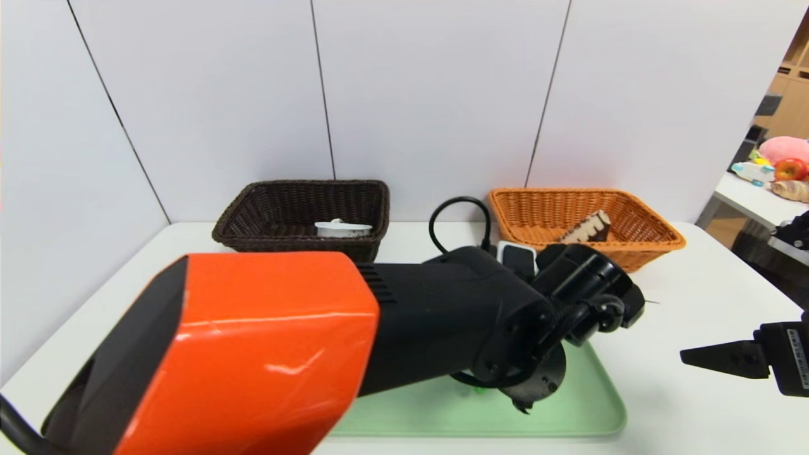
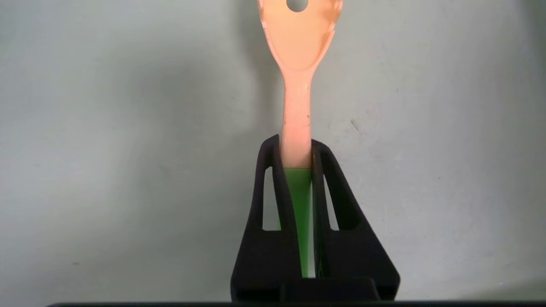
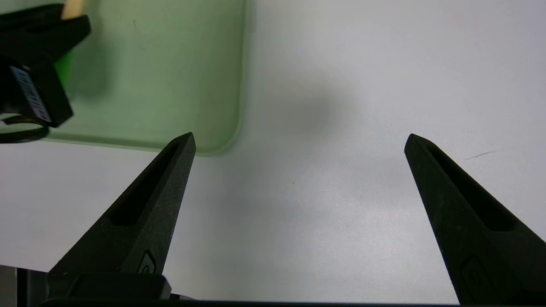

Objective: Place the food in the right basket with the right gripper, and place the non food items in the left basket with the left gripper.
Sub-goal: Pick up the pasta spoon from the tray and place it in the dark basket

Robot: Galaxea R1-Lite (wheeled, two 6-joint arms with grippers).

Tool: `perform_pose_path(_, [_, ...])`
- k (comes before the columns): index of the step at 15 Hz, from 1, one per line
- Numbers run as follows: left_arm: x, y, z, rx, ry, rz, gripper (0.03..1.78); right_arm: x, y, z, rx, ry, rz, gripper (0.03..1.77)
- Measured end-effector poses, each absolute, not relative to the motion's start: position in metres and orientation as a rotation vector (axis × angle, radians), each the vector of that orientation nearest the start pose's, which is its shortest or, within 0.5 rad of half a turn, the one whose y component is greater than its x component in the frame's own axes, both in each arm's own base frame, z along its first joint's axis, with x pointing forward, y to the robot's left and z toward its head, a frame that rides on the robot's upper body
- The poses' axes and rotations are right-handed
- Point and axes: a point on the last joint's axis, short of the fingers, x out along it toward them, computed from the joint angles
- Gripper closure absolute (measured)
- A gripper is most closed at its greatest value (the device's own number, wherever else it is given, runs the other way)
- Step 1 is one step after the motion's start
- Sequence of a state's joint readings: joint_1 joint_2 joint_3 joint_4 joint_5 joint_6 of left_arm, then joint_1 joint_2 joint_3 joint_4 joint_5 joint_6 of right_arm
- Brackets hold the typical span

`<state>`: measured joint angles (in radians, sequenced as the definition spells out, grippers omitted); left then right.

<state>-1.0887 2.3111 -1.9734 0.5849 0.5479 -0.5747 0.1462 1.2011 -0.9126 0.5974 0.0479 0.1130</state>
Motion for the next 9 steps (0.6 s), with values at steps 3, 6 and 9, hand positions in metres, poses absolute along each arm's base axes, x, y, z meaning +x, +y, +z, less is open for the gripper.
perform_pose_path(3, [0.228, -0.365, 0.203, 0.108, 0.669, -0.276, 1.66, 0.144, 0.022, 0.223, 0.061, 0.894, 0.133, 0.11])
perform_pose_path(6, [0.255, -0.311, 0.253, 0.103, 0.586, -0.216, 1.66, 0.144, 0.022, 0.223, 0.063, 0.894, 0.136, 0.11])
perform_pose_path(9, [0.283, -0.252, 0.286, 0.164, 0.522, -0.139, 1.66, 0.143, 0.023, 0.223, 0.065, 0.893, 0.140, 0.11])
